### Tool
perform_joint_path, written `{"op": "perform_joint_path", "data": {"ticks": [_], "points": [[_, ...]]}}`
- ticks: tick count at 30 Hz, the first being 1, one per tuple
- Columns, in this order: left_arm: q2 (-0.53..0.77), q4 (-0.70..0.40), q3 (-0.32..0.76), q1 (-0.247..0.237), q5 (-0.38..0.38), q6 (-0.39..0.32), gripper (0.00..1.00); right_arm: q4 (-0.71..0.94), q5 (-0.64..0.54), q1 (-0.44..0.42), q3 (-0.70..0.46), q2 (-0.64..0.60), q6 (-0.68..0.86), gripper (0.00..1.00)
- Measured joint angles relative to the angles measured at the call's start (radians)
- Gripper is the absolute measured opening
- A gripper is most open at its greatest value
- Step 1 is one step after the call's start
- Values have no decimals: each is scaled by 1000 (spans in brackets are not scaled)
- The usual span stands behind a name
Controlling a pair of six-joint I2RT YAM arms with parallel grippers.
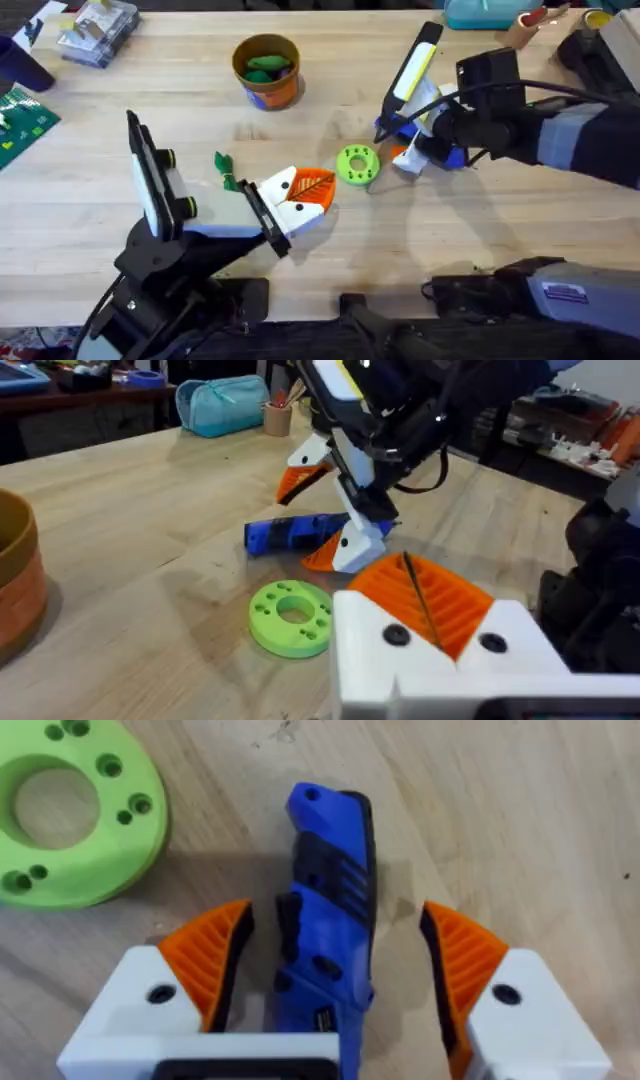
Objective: Pick up the gripper from the table and insert it into the empty holder that is missing its gripper. Then pick up a screw, insert it into the mounting hole, and use the screwdriver to tighten it. Finally, clean up the table by picking up the vegetable and placing it into the bucket.
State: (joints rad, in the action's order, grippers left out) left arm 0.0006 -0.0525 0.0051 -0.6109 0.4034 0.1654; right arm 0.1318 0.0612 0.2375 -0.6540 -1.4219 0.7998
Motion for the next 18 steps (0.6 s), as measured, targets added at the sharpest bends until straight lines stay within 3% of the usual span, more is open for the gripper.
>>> {"op": "perform_joint_path", "data": {"ticks": [6, 18], "points": [[0, 0, 0, 0, 0, 0, 12, 37, 19, 5, 9, 80, -126, 997], [0, 0, 0, 0, 0, 0, 12, 138, 33, 45, 10, 450, -229, 997]]}}
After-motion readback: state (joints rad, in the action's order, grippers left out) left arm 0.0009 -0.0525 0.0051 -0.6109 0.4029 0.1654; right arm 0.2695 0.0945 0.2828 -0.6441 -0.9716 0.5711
